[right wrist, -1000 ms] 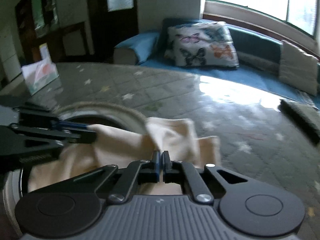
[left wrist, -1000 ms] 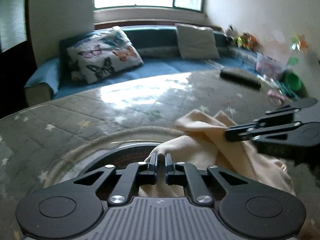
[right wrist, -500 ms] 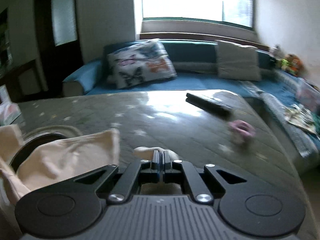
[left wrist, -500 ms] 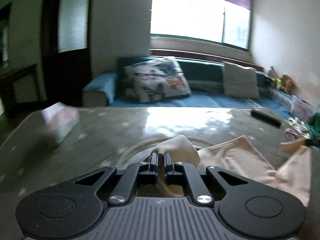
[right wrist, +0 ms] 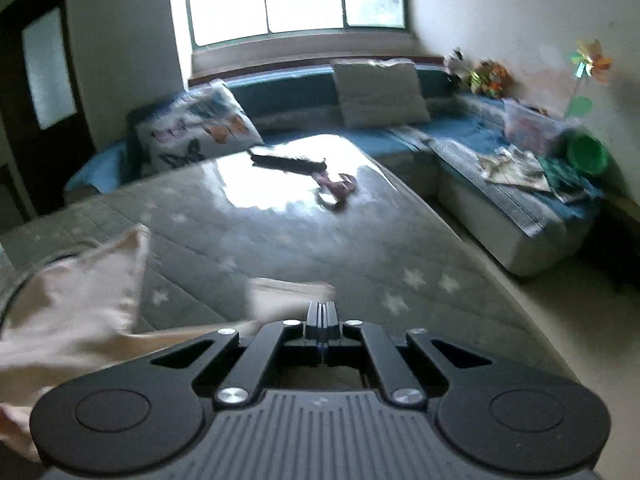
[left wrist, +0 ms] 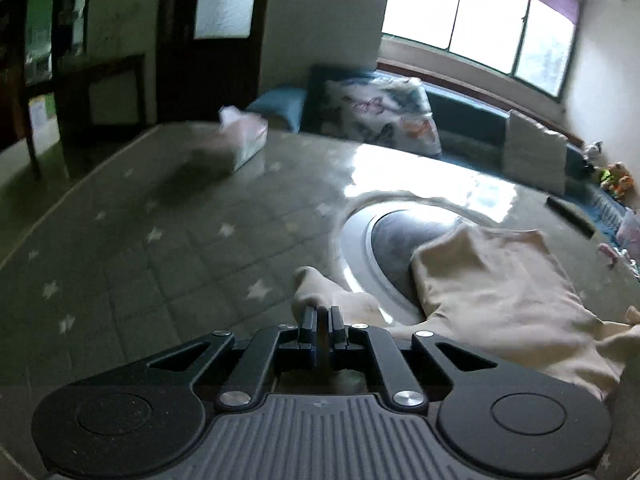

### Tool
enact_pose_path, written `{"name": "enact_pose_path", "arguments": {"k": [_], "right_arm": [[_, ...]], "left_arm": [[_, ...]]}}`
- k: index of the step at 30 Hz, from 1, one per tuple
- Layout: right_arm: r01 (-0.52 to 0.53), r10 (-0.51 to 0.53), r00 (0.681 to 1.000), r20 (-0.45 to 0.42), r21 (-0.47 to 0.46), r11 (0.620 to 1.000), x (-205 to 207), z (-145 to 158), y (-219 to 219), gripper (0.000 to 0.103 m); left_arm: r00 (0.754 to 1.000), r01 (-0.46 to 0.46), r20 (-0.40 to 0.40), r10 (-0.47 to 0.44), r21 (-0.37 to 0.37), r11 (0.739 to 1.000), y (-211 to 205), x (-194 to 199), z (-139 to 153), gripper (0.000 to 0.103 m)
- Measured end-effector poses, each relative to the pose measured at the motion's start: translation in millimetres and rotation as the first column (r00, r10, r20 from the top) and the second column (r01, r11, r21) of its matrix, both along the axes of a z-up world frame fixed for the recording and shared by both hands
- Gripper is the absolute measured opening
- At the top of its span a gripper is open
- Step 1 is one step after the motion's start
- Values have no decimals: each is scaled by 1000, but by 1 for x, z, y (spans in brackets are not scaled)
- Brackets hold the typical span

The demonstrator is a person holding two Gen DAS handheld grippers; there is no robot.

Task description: Fold clothes

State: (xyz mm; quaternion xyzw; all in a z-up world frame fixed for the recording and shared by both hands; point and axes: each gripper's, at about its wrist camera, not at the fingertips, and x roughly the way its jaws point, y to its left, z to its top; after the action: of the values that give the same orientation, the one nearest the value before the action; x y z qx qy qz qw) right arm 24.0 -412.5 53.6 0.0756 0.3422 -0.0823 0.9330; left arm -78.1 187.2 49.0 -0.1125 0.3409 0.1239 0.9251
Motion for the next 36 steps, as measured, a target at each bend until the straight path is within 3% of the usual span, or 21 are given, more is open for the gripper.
{"name": "enact_pose_path", "arguments": {"k": [3, 6, 8, 10, 13, 16, 26, 36], "right_arm": [[-21, 21, 999, -33, -15, 1000, 7, -8, -6, 1], [-70, 69, 997, -28, -22, 997, 16, -3, -2, 5], [-104, 103, 994, -22, -33, 994, 25, 2, 5, 6], [-148, 147, 989, -24, -39, 988, 36, 6, 18, 6], [-222, 221, 975, -34, -45, 974, 51, 7, 44, 9], [-300, 299, 954, -35, -41, 953, 72, 7, 67, 19], [-503, 502, 863, -56, -19, 864, 139, -4, 145, 26], [-562, 558, 824, -97, -16, 827, 193, -26, 187, 26]], "left_arm": [[999, 7, -50, -4, 59, 998, -2, 2, -4, 10], [999, -19, -48, 22, 68, 997, 2, 1, -1, 13], [999, -35, -31, 37, 86, 996, 4, 4, 4, 32], [999, -30, -18, 32, 112, 993, 2, 10, 10, 40], [1000, 27, 2, -28, 123, 992, -7, 26, 15, 40], [994, 110, 11, -113, 129, 985, -23, 49, 15, 40], [940, 340, -32, -340, 194, 920, -81, 153, -14, 42], [904, 428, -76, -421, 196, 882, -103, 217, -45, 42]]}}
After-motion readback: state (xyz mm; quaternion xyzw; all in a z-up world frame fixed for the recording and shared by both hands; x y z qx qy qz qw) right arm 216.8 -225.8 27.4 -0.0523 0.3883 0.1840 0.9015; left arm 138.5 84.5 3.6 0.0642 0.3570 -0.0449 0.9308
